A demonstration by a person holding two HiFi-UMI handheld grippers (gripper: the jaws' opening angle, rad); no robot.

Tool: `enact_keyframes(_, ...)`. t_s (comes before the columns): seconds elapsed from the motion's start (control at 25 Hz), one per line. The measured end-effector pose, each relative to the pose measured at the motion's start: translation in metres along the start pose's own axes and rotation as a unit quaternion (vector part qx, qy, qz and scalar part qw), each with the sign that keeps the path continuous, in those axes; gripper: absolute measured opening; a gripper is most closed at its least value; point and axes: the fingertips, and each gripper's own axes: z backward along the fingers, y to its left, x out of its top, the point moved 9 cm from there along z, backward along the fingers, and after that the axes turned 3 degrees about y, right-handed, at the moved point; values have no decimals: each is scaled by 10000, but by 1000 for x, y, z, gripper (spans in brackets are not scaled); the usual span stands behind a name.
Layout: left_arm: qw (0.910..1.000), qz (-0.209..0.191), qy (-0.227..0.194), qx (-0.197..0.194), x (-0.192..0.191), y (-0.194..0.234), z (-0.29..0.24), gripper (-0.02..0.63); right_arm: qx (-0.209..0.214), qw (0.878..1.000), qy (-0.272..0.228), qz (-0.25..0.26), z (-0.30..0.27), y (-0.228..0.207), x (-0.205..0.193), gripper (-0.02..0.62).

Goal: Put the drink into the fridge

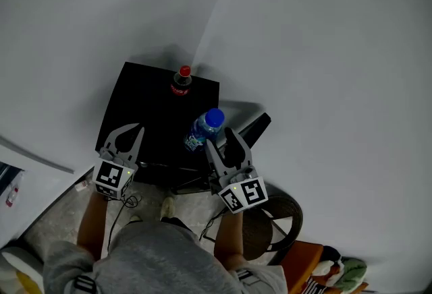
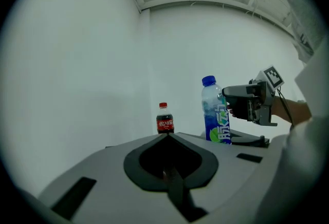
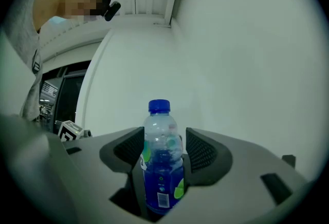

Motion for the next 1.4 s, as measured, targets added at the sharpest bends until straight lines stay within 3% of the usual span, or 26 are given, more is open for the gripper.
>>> enact_keyframes(0.12, 9999, 21, 29, 132, 0, -1, -6, 5, 387, 9991, 137, 125, -10, -1, 2, 287)
enact_keyframes(0.36, 9992, 29, 58, 393, -1, 0, -10, 4, 833, 9957, 320, 253, -31, -3, -3, 309)
enact_keyframes(0.6, 9980, 80, 88, 618, -3, 6, -7, 5, 940, 9929, 518, 513, -42, -1, -2, 323)
enact_keyframes(1.4, 9968, 131, 124, 781, -8, 26, 7, 5, 1132, 9894, 794, 454, -69, 8, -4, 333)
